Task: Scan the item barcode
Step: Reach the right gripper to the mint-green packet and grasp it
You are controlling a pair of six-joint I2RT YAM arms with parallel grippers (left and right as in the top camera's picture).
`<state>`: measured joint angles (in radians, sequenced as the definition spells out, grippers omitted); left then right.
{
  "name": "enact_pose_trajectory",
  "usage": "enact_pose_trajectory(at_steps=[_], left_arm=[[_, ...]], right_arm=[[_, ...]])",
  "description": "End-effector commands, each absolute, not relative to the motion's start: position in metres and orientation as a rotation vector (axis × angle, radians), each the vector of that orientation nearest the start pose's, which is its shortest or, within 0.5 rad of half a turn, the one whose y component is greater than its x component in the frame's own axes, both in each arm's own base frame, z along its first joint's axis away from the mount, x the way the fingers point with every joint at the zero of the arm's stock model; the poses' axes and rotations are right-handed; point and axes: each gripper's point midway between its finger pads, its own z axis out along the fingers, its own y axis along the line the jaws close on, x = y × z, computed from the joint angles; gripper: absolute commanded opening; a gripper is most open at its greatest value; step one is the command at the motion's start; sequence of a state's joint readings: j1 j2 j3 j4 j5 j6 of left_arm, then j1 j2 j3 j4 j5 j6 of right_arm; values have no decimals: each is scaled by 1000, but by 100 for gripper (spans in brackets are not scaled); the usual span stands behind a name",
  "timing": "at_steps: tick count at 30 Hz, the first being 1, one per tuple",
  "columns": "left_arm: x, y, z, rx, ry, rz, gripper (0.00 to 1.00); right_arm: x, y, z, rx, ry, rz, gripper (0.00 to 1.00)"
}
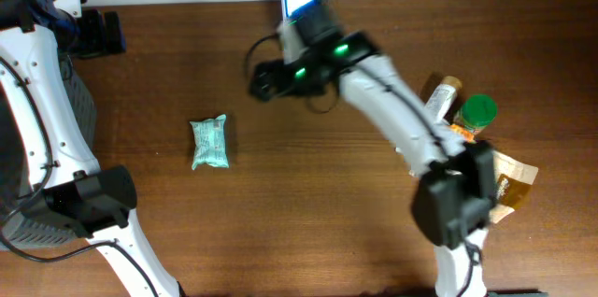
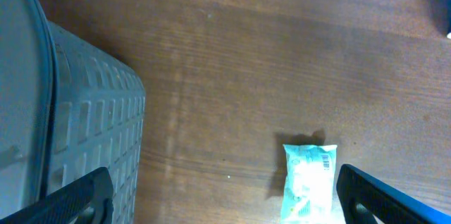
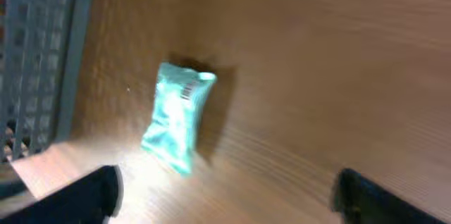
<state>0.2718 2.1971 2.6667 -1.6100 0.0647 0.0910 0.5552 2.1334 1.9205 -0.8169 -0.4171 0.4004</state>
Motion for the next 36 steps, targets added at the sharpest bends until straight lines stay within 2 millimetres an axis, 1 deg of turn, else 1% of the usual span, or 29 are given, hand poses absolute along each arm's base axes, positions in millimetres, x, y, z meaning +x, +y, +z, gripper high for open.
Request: enact_pose_trajectory(at_steps=[1,3,5,7,8,10,13,15,16,18,19,20,21,23,24,25,27,28,29,30,31,32,33,34,35,36], left_arm=[[452,116,276,-203,2680,19,99],[452,116,276,-203,2680,19,99],[452,116,276,-203,2681,18,99],[452,116,276,-203,2680,19,99],[452,116,276,-203,2680,19,99],[452,116,276,-203,2680,19,99],[452,116,276,-203,2680,19,99],[452,116,276,-203,2680,19,99],[452,116,276,-203,2680,19,99],[452,116,276,-203,2680,19,99],[452,116,276,-203,2680,19,99],[452,116,276,-203,2680,19,99],[452,116,276,-203,2680,19,99],[452,116,276,-203,2681,18,99],[452,116,276,-203,2680,19,99],[452,116,276,-203,2681,18,99],[452,116,276,-203,2680,19,99],[452,116,276,-203,2681,18,99],[452,116,276,-203,2680,19,99],[452,116,276,-203,2680,19,99],[452,116,276,-203,2680,19,99],[452,116,276,-203,2680,19,99],[452,116,276,-203,2680,19,99],[452,116,276,-203,2680,19,99],[452,116,276,-203,2680,19,99],[452,116,276,-203,2681,18,99]], right_arm=[[386,383,97,-339,2827,903,80],[374,403,76,-364,2857,922,73],[366,416,63,-406,2861,925,64],[350,434,44,-444,2882,929,56],[347,438,38,-443,2892,930,52],[338,448,22,-475,2903,927,50],[335,450,1,-457,2934,916,49],[336,451,-6,-458,2936,915,43],[335,451,-7,-458,2939,912,38],[334,448,-9,-457,2953,896,18],[333,446,-10,-469,2960,886,10],[333,440,-9,-497,2965,871,8],[335,435,-3,-543,2953,872,7],[340,416,21,-656,2930,851,7],[339,404,36,-772,2905,824,7],[337,390,52,-925,2870,792,7],[328,361,75,-1222,2798,743,7],[323,348,81,-1380,2746,722,7],[323,337,80,-1451,2733,673,8],[330,319,74,-1470,2760,530,22],[337,308,71,-1458,2779,438,37],[340,305,72,-1440,2786,436,44],[347,306,79,-1306,2834,451,47],[347,314,88,-1213,2859,515,47],[337,338,106,-1145,2853,747,45],[326,357,117,-1110,2848,908,45]])
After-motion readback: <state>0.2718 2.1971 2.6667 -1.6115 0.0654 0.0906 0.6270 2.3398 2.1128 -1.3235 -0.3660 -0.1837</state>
